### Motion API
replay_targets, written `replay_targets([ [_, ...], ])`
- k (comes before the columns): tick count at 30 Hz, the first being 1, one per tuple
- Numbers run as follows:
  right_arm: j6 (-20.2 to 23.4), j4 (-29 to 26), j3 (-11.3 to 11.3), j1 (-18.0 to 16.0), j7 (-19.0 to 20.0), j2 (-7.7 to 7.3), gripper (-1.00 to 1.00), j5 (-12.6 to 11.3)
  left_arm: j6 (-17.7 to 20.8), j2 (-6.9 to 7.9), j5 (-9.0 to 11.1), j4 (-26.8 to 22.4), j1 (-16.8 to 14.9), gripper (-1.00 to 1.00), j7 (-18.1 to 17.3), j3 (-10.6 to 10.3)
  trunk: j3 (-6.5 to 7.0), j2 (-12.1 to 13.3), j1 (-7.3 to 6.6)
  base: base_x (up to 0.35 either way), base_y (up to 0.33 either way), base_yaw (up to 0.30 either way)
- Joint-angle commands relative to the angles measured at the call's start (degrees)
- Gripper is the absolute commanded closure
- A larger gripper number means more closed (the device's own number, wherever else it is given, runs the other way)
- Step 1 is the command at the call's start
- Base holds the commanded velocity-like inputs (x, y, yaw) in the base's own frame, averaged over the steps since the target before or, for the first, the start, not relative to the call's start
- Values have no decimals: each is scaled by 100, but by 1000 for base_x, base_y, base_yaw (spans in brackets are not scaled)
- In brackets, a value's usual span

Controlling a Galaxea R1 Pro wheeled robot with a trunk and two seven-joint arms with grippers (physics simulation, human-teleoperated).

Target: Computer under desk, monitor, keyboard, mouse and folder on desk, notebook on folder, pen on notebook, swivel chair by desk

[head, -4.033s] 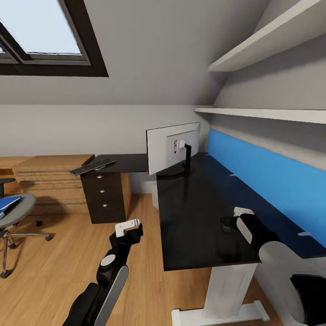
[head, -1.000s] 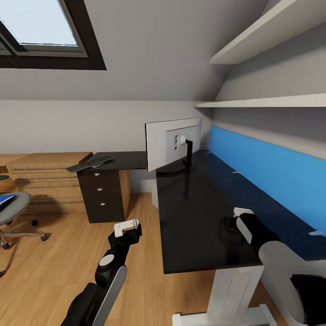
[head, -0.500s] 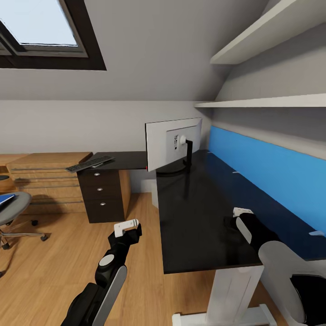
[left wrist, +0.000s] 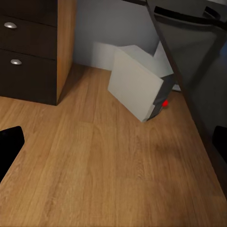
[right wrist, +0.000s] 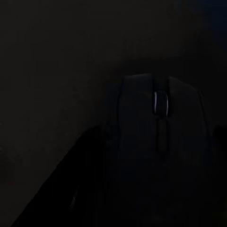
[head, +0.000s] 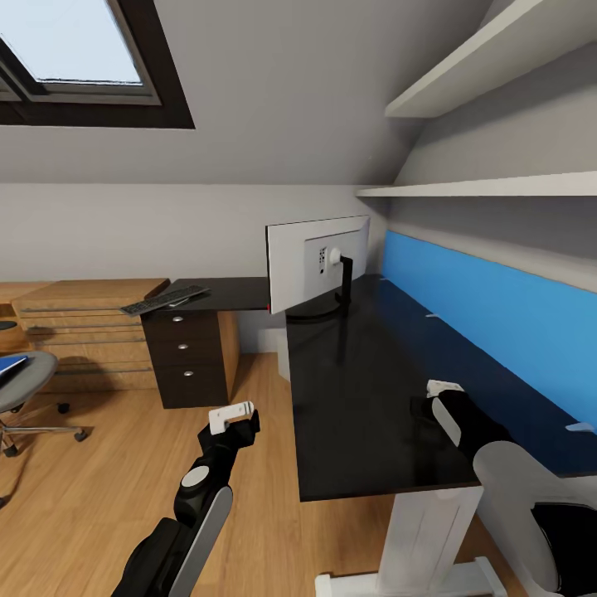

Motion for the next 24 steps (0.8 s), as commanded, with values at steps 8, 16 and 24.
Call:
replay_targets([
  [8,-10,-133,-11,2,-19,-2,100,-147,17,9,97,1,-3,-100,45,-5,28,78,-44,0,0,0],
  [16,-5,-225,-19,2,-19,-2,100,-161,17,10,109,5,-4,-100,45,0,172,399,-219,0,0,0],
  [24,27,-947,-21,52,-29,41,100,-169,21,10,109,27,-3,-100,50,0,316,720,-395,0,0,0],
])
